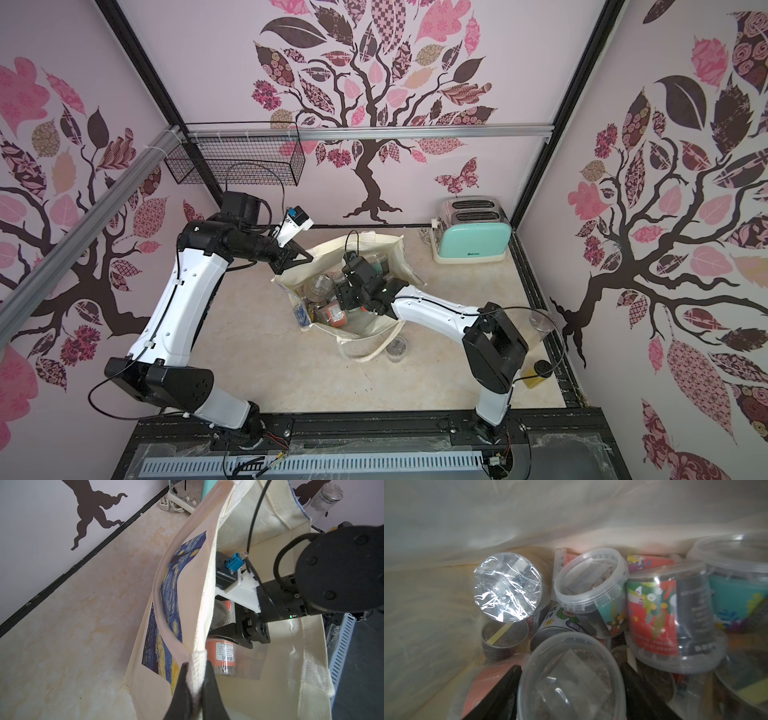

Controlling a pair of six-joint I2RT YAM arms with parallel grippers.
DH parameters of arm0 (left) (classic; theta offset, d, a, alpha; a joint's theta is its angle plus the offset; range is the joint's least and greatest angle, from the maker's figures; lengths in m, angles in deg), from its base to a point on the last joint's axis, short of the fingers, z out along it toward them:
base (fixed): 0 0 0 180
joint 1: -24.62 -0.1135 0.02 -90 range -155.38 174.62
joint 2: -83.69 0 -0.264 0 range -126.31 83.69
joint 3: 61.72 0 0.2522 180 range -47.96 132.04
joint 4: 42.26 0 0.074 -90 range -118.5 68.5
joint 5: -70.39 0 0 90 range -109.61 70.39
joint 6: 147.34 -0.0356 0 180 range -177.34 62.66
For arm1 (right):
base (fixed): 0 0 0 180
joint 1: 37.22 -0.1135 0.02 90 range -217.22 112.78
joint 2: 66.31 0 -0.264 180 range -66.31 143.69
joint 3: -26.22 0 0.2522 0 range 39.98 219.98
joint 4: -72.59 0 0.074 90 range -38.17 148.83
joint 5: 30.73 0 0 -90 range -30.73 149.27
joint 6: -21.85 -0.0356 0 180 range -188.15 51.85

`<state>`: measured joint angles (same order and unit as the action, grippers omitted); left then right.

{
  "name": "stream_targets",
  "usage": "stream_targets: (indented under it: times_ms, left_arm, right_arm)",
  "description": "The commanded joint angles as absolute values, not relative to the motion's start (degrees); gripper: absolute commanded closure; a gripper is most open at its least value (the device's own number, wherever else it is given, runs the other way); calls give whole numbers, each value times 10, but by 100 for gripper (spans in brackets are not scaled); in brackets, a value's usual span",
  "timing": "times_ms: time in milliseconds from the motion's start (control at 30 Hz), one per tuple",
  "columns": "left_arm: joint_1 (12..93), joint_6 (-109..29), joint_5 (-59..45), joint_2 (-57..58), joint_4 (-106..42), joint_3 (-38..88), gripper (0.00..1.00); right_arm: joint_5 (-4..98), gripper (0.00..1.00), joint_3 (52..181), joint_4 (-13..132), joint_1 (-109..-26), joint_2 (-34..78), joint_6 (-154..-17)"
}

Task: Take out the seed jars from the canvas bag
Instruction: Pick up the seed jar from the canvas bag.

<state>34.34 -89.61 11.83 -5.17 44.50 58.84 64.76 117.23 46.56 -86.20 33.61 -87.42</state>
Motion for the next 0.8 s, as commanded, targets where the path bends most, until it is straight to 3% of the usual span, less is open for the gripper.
stream_targets:
  times_ms: [0,333,767]
  left_arm:
    - [331,-884,145,-35,423,597,100]
    - [321,-871,120,-47,396,581,100]
    - [312,-851,18,-54,337,538,100]
  right_arm:
    - [667,28,1167,504,-860,283,-865]
    - [663,28,1191,488,-838,222,-859]
    - [699,27,1238,414,-745,133,-802]
